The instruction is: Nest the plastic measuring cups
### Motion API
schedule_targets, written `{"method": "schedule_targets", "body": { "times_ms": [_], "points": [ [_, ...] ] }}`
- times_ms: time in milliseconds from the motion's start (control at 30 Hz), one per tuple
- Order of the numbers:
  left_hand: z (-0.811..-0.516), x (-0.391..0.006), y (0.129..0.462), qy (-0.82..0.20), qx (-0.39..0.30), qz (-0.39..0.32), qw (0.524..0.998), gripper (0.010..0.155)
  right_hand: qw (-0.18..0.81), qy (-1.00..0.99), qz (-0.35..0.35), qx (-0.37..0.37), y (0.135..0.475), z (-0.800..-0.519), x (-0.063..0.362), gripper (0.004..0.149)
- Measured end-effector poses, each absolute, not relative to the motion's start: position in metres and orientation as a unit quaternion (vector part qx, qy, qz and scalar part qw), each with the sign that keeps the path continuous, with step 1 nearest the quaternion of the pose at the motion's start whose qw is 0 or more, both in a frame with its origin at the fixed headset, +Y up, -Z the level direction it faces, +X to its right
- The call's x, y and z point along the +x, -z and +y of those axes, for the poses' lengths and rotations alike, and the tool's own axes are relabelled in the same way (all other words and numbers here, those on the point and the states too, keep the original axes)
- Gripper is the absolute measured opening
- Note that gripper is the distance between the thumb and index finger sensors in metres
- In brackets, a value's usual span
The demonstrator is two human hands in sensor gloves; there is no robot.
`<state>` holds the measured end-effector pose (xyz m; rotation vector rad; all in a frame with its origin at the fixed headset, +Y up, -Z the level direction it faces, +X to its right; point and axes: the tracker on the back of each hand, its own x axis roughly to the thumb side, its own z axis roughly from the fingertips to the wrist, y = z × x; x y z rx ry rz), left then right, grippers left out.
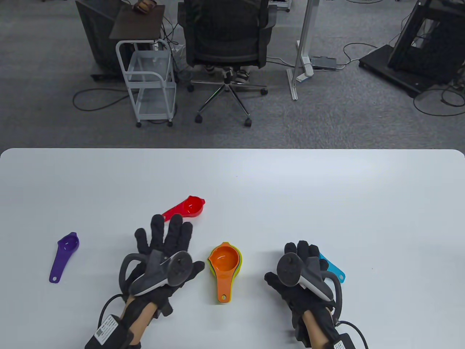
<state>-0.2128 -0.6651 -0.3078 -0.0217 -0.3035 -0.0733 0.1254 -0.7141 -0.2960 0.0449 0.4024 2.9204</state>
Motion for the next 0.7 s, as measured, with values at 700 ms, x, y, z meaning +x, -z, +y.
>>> {"method": "schedule_targets", "body": {
  "times_ms": [700],
  "points": [
    [-0.696,-0.269,0.309,-0.014,-0.096,-0.101,0.99,0.093,-0.039,-0.992,0.118,-0.012,0.328,-0.744,0.162,0.07]
  ]
}}
